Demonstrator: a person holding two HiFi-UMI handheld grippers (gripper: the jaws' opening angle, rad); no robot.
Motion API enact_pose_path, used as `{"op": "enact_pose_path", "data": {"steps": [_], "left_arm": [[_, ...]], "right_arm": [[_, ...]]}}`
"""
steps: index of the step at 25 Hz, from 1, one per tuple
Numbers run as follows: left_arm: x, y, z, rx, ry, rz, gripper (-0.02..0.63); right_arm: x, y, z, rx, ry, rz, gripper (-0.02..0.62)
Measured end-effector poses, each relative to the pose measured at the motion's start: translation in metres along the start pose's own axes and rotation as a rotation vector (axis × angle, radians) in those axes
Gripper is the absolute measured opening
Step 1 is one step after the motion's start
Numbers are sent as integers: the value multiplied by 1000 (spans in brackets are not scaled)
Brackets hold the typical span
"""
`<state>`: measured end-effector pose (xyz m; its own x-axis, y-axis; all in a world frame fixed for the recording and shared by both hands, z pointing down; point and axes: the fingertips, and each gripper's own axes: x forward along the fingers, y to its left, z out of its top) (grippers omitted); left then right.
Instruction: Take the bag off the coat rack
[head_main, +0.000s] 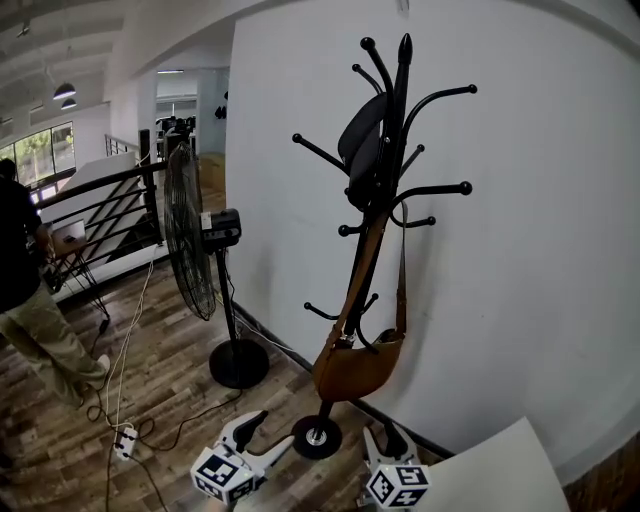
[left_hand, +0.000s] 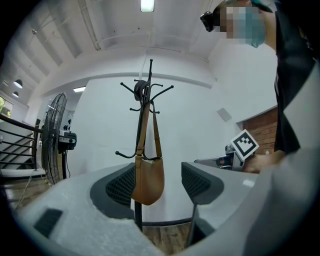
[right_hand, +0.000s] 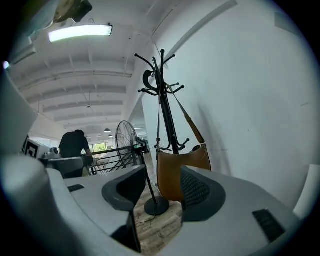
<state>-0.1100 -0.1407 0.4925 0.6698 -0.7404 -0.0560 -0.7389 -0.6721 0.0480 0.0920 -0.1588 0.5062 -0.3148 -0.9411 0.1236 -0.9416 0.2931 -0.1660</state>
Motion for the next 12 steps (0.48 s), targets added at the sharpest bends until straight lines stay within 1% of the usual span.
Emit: {"op": "enact_pose_path", "data": {"steps": [3,7,12], "left_arm": [[24,3,3,4,-11,9,281],[53,7,-1,2,-1,31,281],[75,-2,0,9,13,53,281]], "right_arm": [[16,-19,8,-7,-6,7,196],[37,-45,18,-13,-11,21,196],[47,-70,27,-25,-6,45,196]]}}
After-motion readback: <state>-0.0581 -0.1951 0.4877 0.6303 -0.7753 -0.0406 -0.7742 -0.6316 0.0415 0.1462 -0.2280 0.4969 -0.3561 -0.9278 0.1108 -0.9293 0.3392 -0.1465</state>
